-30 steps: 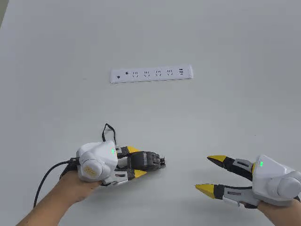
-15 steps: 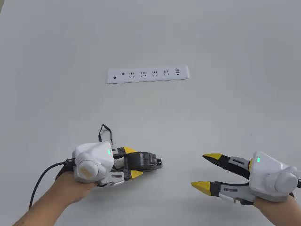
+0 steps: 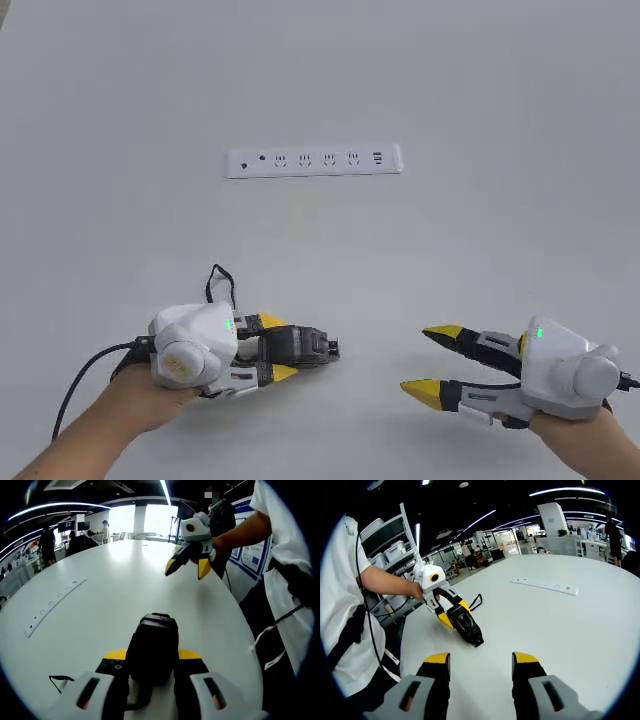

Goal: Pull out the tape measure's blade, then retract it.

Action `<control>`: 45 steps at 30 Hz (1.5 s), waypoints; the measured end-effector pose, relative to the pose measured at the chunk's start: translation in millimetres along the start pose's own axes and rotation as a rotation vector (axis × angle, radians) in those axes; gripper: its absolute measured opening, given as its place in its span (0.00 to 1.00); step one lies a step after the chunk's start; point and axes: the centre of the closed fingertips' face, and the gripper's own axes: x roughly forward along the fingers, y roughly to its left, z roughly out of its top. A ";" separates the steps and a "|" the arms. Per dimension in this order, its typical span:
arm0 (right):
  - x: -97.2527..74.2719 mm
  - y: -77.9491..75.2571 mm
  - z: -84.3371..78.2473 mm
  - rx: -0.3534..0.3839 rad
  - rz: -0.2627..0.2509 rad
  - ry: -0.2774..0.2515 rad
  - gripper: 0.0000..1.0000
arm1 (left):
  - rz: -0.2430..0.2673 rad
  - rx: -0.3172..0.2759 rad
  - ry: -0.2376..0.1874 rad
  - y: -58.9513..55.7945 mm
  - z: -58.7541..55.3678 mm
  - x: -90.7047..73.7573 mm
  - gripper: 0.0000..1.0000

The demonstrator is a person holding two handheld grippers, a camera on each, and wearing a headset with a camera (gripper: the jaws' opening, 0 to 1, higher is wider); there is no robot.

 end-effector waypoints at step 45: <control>53.4 4.5 -13.0 -0.256 0.125 0.090 0.38 | 0.002 0.000 0.011 0.1 -1.8 0.4 0.31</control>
